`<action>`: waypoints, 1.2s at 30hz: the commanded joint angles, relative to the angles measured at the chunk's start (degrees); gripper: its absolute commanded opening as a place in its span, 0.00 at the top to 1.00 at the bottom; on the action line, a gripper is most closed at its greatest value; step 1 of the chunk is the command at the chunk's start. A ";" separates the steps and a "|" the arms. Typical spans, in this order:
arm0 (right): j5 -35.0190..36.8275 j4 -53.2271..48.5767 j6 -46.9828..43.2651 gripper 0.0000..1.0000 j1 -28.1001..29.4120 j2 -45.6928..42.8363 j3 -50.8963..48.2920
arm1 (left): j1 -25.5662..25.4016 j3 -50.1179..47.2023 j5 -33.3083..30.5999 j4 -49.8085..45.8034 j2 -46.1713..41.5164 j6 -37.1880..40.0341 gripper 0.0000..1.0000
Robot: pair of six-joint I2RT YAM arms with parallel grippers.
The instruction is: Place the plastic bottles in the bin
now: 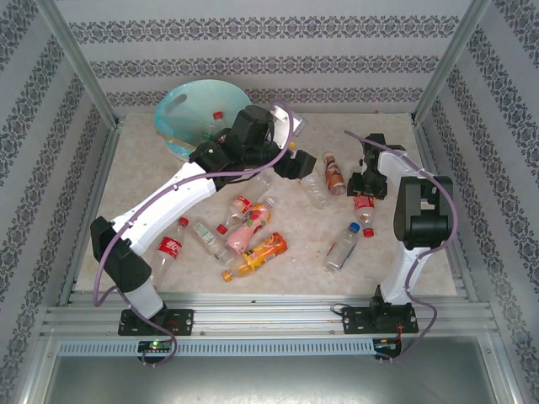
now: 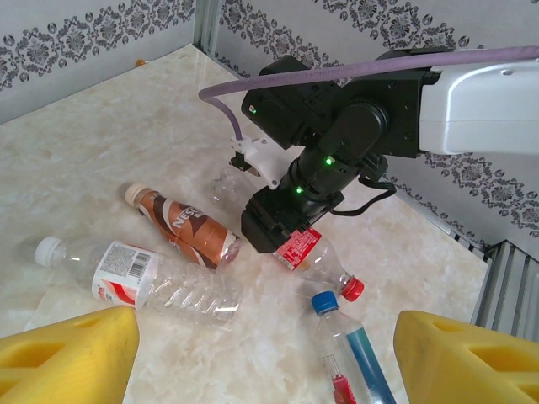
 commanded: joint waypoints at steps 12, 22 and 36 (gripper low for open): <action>6.06 -1.07 -0.67 0.44 -1.33 -14.86 -2.22 | -0.54 -5.08 -2.02 6.50 -3.22 -4.93 0.19; 4.56 -2.38 0.58 0.46 -1.34 -24.39 -4.21 | -0.45 -6.29 -2.17 8.56 -5.90 -6.31 0.19; -7.59 -0.41 1.97 0.48 -1.34 -30.14 -4.79 | 0.67 -4.12 0.93 11.68 -3.96 -10.57 0.18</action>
